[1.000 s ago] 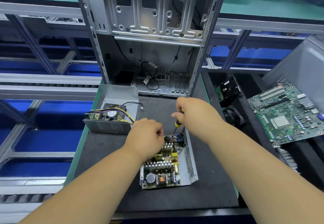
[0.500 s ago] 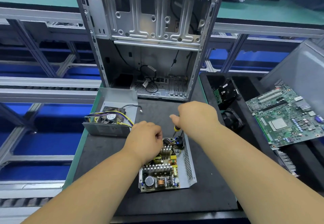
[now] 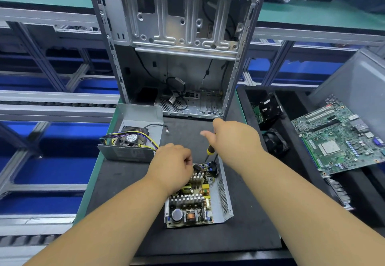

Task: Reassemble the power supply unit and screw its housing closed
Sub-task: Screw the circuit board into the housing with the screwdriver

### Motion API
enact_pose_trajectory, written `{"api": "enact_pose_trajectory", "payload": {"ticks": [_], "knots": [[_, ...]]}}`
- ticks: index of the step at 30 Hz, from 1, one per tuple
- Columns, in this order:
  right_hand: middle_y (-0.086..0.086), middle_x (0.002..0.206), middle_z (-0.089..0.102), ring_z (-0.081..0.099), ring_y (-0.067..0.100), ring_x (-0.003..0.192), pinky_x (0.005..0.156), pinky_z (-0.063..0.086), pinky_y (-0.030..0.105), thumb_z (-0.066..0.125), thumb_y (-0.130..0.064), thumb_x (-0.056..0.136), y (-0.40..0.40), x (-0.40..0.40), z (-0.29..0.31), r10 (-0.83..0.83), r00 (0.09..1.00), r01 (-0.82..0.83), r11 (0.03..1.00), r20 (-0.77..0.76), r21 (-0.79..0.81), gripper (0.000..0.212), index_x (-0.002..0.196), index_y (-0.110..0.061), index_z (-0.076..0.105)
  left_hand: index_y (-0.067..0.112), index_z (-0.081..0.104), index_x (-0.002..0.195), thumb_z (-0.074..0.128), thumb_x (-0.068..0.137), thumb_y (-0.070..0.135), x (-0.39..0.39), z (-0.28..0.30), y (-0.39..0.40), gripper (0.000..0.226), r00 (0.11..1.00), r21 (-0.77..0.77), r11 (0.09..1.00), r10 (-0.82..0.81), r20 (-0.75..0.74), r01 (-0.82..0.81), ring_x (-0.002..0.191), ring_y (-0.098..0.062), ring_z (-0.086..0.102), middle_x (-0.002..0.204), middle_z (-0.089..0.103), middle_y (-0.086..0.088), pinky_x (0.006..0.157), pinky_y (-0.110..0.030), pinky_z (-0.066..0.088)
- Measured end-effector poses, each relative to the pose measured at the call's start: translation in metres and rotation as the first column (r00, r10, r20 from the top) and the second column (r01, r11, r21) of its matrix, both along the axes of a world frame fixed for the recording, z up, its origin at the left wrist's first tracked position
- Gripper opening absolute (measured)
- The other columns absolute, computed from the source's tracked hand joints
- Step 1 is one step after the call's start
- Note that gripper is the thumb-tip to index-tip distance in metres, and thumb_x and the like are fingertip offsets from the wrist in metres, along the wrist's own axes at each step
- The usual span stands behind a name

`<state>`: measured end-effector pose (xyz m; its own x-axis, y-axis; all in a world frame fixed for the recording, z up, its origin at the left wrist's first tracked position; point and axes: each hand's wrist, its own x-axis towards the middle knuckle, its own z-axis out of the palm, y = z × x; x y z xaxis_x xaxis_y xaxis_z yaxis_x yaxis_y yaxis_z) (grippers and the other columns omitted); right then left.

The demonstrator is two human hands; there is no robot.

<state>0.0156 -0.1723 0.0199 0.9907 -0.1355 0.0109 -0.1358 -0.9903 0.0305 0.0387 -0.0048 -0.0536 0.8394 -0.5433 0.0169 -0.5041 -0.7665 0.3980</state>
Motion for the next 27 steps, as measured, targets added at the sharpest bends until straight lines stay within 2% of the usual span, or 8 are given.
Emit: {"api": "enact_pose_trajectory", "payload": {"ticks": [2, 6, 8, 12, 17, 22, 24, 27], "knots": [[-0.004, 0.066, 0.046, 0.044, 0.020, 0.058, 0.047, 0.026, 0.028, 0.026, -0.061, 0.100, -0.0003, -0.0015, -0.0027, -0.005, 1.000, 0.005, 1.000, 0.019, 0.003, 0.044, 0.088, -0.019, 0.037, 0.025, 0.061, 0.078, 0.051, 0.083, 0.018, -0.0003, 0.0007, -0.0001, 0.013, 1.000, 0.002, 1.000, -0.001, 0.001, 0.001, 0.086, -0.020, 0.049, 0.084, 0.064, 0.006, 0.084, -0.033, 0.041], [0.000, 0.089, 0.051, 0.049, 0.025, 0.075, 0.052, 0.028, 0.032, 0.048, -0.032, 0.093, -0.0041, -0.0032, -0.0003, 0.105, 0.994, -0.104, 0.964, 0.011, 0.245, 0.016, 0.093, -0.019, 0.040, 0.028, 0.056, 0.074, 0.050, 0.082, 0.017, -0.0017, 0.0021, 0.0004, 0.014, 1.000, -0.011, 1.000, -0.003, -0.022, 0.003, 0.086, -0.020, 0.048, 0.083, 0.063, 0.007, 0.085, -0.033, 0.040], [-0.001, 0.089, 0.051, 0.049, 0.023, 0.073, 0.052, 0.029, 0.032, 0.053, -0.026, 0.094, -0.0048, -0.0028, 0.0017, 0.135, 0.991, -0.133, 0.943, 0.015, 0.305, 0.014, 0.093, -0.019, 0.040, 0.029, 0.053, 0.073, 0.050, 0.082, 0.016, -0.0015, 0.0021, 0.0003, 0.015, 1.000, -0.011, 1.000, -0.001, -0.022, 0.001, 0.085, -0.019, 0.047, 0.082, 0.062, 0.007, 0.086, -0.032, 0.040], [-0.005, 0.071, 0.044, 0.041, 0.017, 0.060, 0.046, 0.023, 0.030, 0.056, -0.045, 0.096, -0.0062, 0.0017, 0.0041, 0.112, 0.994, -0.107, 0.974, -0.014, 0.199, 0.034, 0.087, -0.018, 0.037, 0.029, 0.052, 0.073, 0.049, 0.082, 0.017, -0.0013, 0.0008, 0.0003, 0.016, 1.000, -0.019, 1.000, 0.006, -0.015, -0.007, 0.086, -0.019, 0.047, 0.083, 0.064, 0.007, 0.086, -0.033, 0.040], [-0.005, 0.063, 0.044, 0.038, 0.014, 0.052, 0.045, 0.022, 0.026, 0.029, -0.065, 0.097, -0.0039, -0.0012, -0.0019, 0.024, 0.999, -0.026, 0.997, -0.021, -0.075, 0.052, 0.069, -0.022, 0.031, 0.027, 0.059, 0.076, 0.049, 0.082, 0.016, 0.0003, -0.0002, 0.0007, 0.015, 1.000, -0.021, 1.000, 0.007, -0.006, -0.007, 0.085, -0.019, 0.048, 0.083, 0.064, 0.007, 0.086, -0.033, 0.040], [-0.003, 0.080, 0.050, 0.050, 0.022, 0.069, 0.050, 0.029, 0.031, 0.053, -0.032, 0.091, -0.0080, -0.0042, 0.0005, 0.145, 0.989, -0.127, 0.946, -0.037, 0.300, 0.018, 0.088, -0.019, 0.040, 0.024, 0.062, 0.078, 0.050, 0.081, 0.016, -0.0003, 0.0003, -0.0001, 0.015, 1.000, -0.023, 1.000, 0.004, -0.003, -0.004, 0.084, -0.020, 0.047, 0.082, 0.064, 0.006, 0.084, -0.032, 0.040], [-0.004, 0.079, 0.049, 0.049, 0.022, 0.070, 0.049, 0.029, 0.030, 0.058, -0.027, 0.092, -0.0080, -0.0026, 0.0013, 0.192, 0.980, -0.172, 0.943, -0.043, 0.284, 0.021, 0.088, -0.019, 0.040, 0.025, 0.061, 0.077, 0.050, 0.081, 0.016, -0.0007, -0.0006, 0.0002, 0.015, 1.000, -0.020, 1.000, 0.002, -0.005, -0.002, 0.083, -0.019, 0.046, 0.081, 0.063, 0.007, 0.084, -0.032, 0.040], [-0.006, 0.072, 0.043, 0.047, 0.022, 0.070, 0.049, 0.028, 0.030, 0.059, -0.038, 0.095, -0.0068, 0.0029, 0.0045, 0.150, 0.985, -0.134, 0.976, -0.082, 0.170, 0.028, 0.089, -0.018, 0.039, 0.028, 0.056, 0.074, 0.050, 0.081, 0.016, -0.0002, -0.0007, 0.0003, 0.015, 1.000, -0.020, 1.000, 0.000, -0.008, 0.000, 0.081, -0.017, 0.043, 0.080, 0.061, 0.008, 0.082, -0.031, 0.039]]}}
